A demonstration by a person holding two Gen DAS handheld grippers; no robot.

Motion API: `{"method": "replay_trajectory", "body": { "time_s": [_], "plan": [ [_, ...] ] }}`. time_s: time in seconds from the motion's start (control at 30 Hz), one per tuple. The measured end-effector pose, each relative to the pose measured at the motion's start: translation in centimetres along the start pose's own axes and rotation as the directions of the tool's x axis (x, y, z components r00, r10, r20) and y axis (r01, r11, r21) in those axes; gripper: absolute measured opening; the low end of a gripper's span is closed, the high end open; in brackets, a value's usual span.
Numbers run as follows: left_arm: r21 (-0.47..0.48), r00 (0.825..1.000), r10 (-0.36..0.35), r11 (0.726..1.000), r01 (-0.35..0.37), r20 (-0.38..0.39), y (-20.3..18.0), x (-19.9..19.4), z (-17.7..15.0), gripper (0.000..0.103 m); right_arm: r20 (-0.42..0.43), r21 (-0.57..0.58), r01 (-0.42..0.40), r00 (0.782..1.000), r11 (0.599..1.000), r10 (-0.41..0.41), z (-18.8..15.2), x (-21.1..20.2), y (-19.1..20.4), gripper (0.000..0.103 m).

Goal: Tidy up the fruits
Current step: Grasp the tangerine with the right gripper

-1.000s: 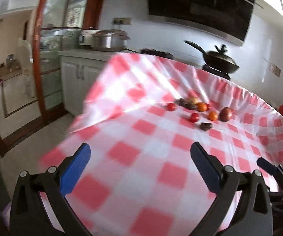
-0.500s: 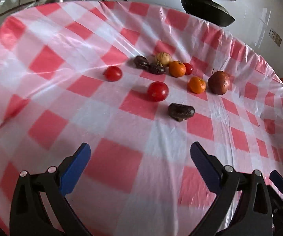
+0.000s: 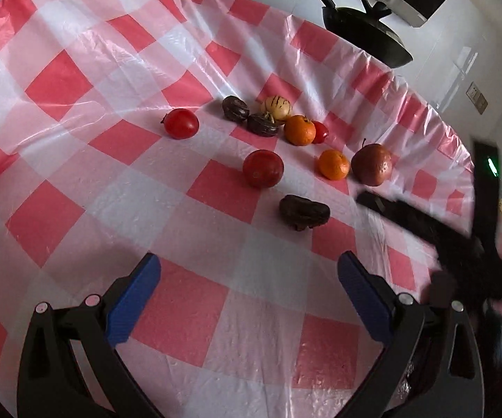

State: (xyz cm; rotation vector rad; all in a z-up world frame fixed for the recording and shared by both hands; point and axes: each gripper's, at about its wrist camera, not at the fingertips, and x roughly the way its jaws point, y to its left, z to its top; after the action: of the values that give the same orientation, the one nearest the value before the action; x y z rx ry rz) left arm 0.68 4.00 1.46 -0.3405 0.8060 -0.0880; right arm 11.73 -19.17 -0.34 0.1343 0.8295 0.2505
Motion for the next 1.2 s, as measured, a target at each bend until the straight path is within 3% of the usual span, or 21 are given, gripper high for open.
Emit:
{"method": "replay_trajectory", "body": {
  "time_s": [0.17,0.3,0.4,0.43,0.57,0.93,1.1,1.2],
  "plan": [
    [0.022,1.0,0.006,1.0,-0.006,-0.024,-0.5,0.5,0.0,0.101,-0.059,-0.062,0.022,0.998,0.998,-0.025,3.0,4.3,1.5,0.066],
    [0.028,0.999,0.004,1.0,-0.003,-0.031,-0.5,0.6,0.0,0.101,-0.085,-0.054,0.039,0.995,0.998,-0.044,4.5,6.4,1.5,0.064],
    [0.032,0.999,0.014,0.999,-0.012,-0.041,-0.6,0.9,-0.1,0.101,-0.083,-0.082,0.044,0.995,0.996,-0.051,4.7,6.6,2.1,0.053],
    [0.035,0.999,0.016,0.999,-0.015,-0.042,-0.7,0.9,-0.2,0.101,-0.083,-0.087,0.036,0.996,0.996,-0.043,4.6,6.6,2.2,0.043],
    [0.038,0.999,0.021,0.999,-0.019,-0.044,-0.8,1.0,-0.3,0.101,-0.061,-0.05,0.007,0.998,0.999,-0.01,3.4,5.0,1.8,0.042],
    [0.032,0.999,-0.003,0.999,0.004,-0.047,-0.6,0.8,-0.2,0.101,0.073,0.236,-0.092,0.994,0.967,0.077,-1.9,-2.3,-4.5,0.042],
    [0.063,0.997,0.007,0.998,-0.002,-0.082,-0.9,1.1,0.1,0.101,0.072,0.243,-0.12,0.992,0.962,0.106,-2.0,-2.3,-5.3,0.042],
    [-0.012,0.995,-0.005,1.0,0.004,-0.097,-0.4,1.7,1.3,0.101,0.08,0.256,-0.134,0.99,0.957,0.117,-2.1,-2.3,-5.5,0.042]
  ]
}}
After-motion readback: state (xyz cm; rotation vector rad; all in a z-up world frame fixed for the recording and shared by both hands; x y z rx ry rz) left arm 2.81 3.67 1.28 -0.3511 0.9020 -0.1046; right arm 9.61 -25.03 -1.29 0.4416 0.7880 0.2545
